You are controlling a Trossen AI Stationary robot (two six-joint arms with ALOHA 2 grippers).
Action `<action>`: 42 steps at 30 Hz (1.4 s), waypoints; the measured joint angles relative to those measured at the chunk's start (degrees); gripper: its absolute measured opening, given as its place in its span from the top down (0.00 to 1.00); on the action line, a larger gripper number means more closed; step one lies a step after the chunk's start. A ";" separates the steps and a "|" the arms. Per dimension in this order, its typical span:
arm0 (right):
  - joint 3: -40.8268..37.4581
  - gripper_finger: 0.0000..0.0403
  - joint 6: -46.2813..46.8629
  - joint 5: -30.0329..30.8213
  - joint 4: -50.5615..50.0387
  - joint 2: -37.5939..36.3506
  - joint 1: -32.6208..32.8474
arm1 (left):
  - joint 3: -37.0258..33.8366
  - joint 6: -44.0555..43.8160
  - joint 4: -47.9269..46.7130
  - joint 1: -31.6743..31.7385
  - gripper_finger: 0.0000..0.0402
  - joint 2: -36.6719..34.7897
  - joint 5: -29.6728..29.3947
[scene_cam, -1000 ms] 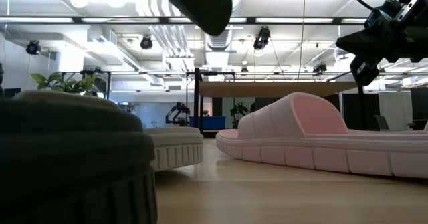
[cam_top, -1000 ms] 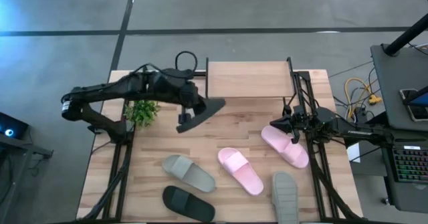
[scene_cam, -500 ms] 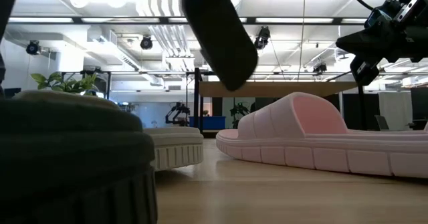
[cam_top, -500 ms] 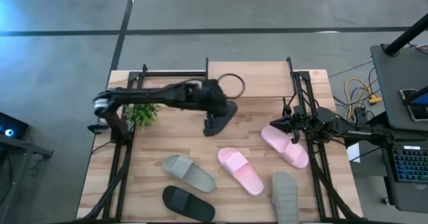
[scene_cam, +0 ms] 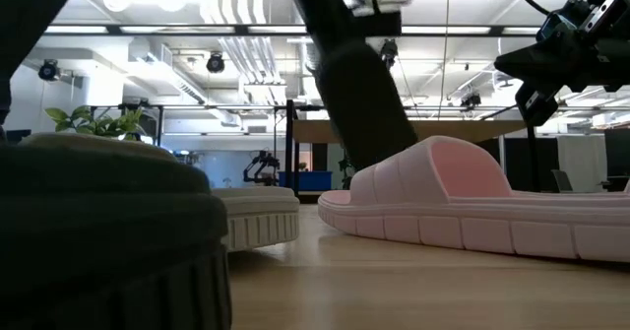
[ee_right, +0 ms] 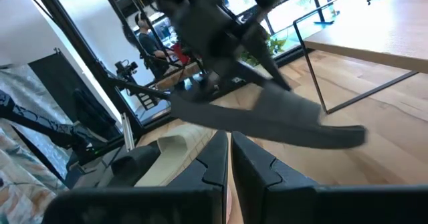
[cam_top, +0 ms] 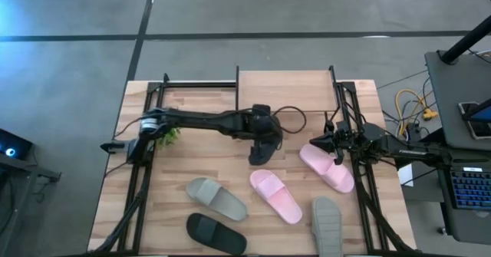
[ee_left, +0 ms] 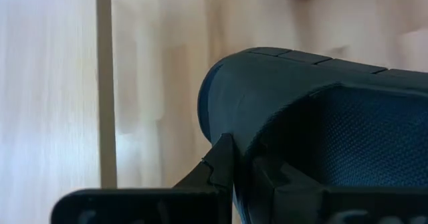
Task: Pick and place slides into the shelf
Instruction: Move the top black slipper under the shelf
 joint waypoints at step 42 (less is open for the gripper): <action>0.00 0.97 0.01 0.00 -0.04 -0.06 0.00 | 0.13 -13.71 9.09 3.05 0.57 -10.27 23.48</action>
